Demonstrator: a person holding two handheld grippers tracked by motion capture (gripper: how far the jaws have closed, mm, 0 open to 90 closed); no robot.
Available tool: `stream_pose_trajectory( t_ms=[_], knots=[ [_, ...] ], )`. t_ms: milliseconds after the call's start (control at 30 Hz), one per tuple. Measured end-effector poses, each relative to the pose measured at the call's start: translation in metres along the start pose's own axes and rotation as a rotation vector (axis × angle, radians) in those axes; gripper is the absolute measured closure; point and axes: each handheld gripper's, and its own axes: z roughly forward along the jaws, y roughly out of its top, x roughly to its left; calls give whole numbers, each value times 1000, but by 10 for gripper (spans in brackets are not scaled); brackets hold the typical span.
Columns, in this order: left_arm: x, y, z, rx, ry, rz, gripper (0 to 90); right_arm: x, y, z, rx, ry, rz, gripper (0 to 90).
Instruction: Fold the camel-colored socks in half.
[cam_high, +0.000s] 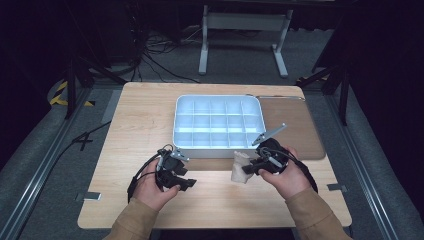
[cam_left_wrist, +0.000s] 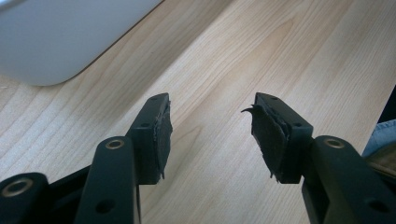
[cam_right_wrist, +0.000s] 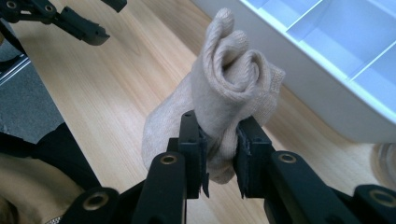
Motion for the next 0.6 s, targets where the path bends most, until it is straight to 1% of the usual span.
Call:
stream_pose_trajectory(
  t_ms=[67, 267, 433, 467, 500, 600],
  knots=[
    [1, 0, -1, 1, 2, 6, 481, -2, 3, -2, -4, -4, -2, 749],
    [1, 1, -1, -5, -2, -1, 479, -6, 9, -5, -4, -15, -7, 749],
    [1, 2, -1, -5, -2, 6, 478, -11, 14, -8, -3, -33, -11, 748],
    [0, 2, -1, -2, -7, 0, 477, -12, 15, -8, -3, -36, -13, 748],
    [1, 3, -1, -6, -9, 5, 477, -13, 15, -9, -3, -36, -11, 748],
    [1, 3, -1, -4, -13, 0, 478, -16, 17, -10, -7, -46, -12, 747]
  ],
)
